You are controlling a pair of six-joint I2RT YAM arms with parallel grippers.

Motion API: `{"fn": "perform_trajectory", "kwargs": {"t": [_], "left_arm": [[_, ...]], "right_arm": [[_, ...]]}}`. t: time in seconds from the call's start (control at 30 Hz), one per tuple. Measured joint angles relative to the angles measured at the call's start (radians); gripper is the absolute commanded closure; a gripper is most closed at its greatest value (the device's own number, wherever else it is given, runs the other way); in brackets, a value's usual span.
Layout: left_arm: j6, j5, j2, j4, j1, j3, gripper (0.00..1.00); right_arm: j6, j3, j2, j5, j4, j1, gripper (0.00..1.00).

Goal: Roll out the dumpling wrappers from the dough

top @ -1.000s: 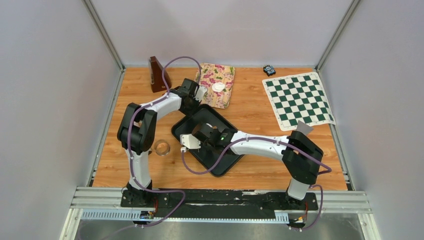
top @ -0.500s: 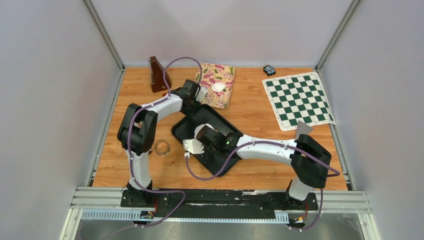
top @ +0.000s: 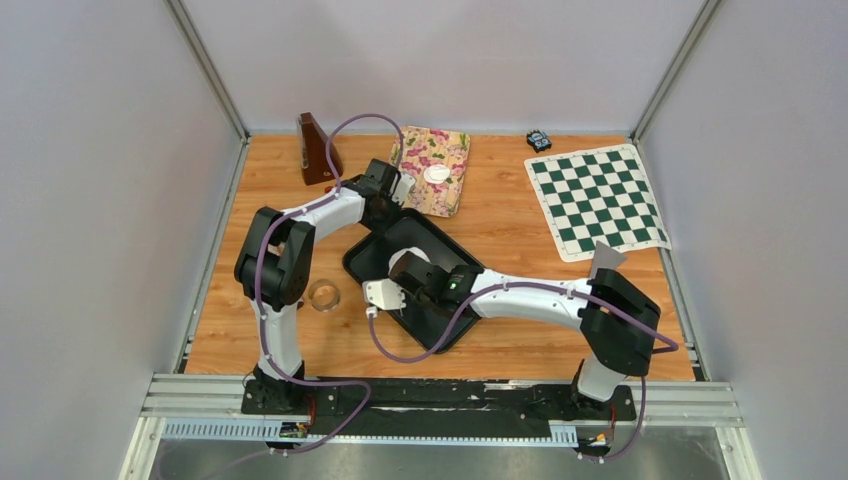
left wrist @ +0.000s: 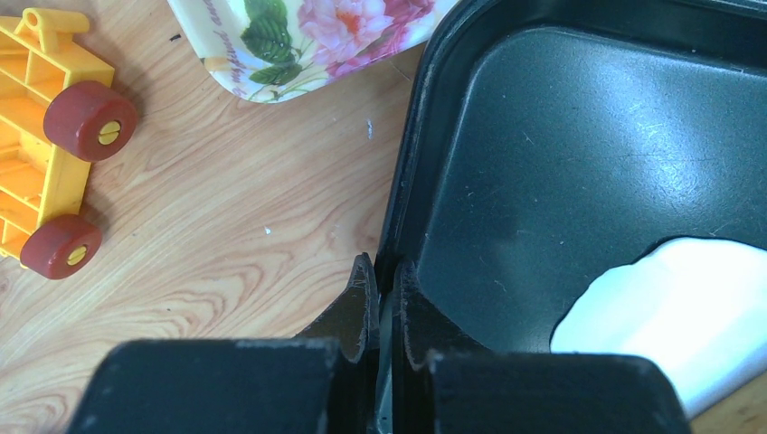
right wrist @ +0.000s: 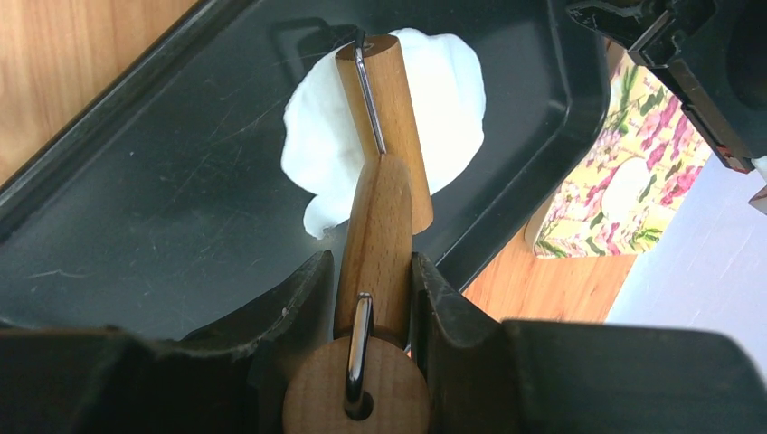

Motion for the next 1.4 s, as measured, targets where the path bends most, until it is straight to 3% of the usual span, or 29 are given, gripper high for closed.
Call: {"fn": "perform_trajectory", "kwargs": {"t": [0.5, 1.4], "left_arm": [[-0.001, 0.003, -0.005, 0.010, 0.000, -0.009, 1.00], [-0.008, -0.003, -0.008, 0.000, 0.000, -0.009, 1.00]], "right_arm": [[0.064, 0.042, 0.082, 0.048, 0.124, -0.035, 1.00], [-0.093, -0.049, -0.045, -0.106, -0.031, -0.008, 1.00]]}}
